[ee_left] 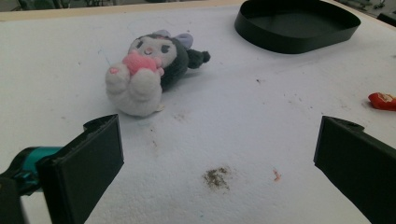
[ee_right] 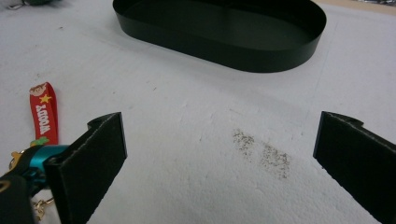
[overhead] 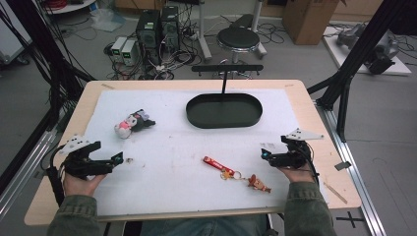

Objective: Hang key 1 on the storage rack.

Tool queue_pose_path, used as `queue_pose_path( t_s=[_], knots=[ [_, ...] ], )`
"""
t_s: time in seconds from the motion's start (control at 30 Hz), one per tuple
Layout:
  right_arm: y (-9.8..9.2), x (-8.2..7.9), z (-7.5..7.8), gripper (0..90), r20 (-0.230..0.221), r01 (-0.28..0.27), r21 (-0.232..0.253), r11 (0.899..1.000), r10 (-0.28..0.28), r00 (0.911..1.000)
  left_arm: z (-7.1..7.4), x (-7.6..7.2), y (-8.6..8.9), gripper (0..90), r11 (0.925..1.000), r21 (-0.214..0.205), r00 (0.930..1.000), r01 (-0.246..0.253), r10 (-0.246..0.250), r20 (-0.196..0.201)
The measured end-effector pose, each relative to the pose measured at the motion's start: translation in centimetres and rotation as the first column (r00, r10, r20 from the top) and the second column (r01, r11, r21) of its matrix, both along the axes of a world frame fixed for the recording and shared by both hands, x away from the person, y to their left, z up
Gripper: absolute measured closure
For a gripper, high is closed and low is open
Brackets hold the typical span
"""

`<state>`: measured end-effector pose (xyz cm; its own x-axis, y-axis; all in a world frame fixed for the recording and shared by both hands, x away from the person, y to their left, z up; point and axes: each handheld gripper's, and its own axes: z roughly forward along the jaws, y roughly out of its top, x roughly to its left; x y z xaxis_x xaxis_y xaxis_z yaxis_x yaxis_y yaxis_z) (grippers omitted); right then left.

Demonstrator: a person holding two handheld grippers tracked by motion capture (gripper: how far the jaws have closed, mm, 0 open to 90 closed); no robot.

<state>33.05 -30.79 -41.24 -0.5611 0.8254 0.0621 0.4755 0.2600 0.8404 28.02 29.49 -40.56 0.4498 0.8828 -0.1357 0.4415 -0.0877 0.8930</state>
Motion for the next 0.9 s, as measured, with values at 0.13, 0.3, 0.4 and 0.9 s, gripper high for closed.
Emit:
queue_pose_path(
  t_s=[0.13, 0.3, 0.4, 0.9],
  knots=[
    [-0.05, 0.03, -0.04, 1.9, 0.002, -0.001, -0.001, 1.0, 0.001, 1.0, 0.01, -0.02, -0.08, 1.8, 1.0, -0.001, 1.0, 0.005, -0.005, 0.006],
    [-0.16, 0.07, -0.08, 1.9, -0.002, 0.01, 0.001, 1.0, -0.01, 0.9999, 0.03, -0.06, -0.06, 1.7, 0.9997, -0.014, 0.9995, 0.018, -0.017, 0.025],
    [-0.22, 0.19, -0.15, 1.9, 0.002, 0.006, -0.005, 1.0, -0.006, 1.0, 0.06, -0.08, -0.02, 1.7, 0.9996, -0.014, 0.9993, 0.024, -0.024, 0.028],
    [0.05, 0.23, -0.24, 1.9, -0.006, -0.001, -0.009, 1.0, 0.001, 1.0, -0.1, 0.13, -0.28, 1.7, 0.9993, -0.005, 0.9991, 0.037, -0.037, 0.019]
  ],
)
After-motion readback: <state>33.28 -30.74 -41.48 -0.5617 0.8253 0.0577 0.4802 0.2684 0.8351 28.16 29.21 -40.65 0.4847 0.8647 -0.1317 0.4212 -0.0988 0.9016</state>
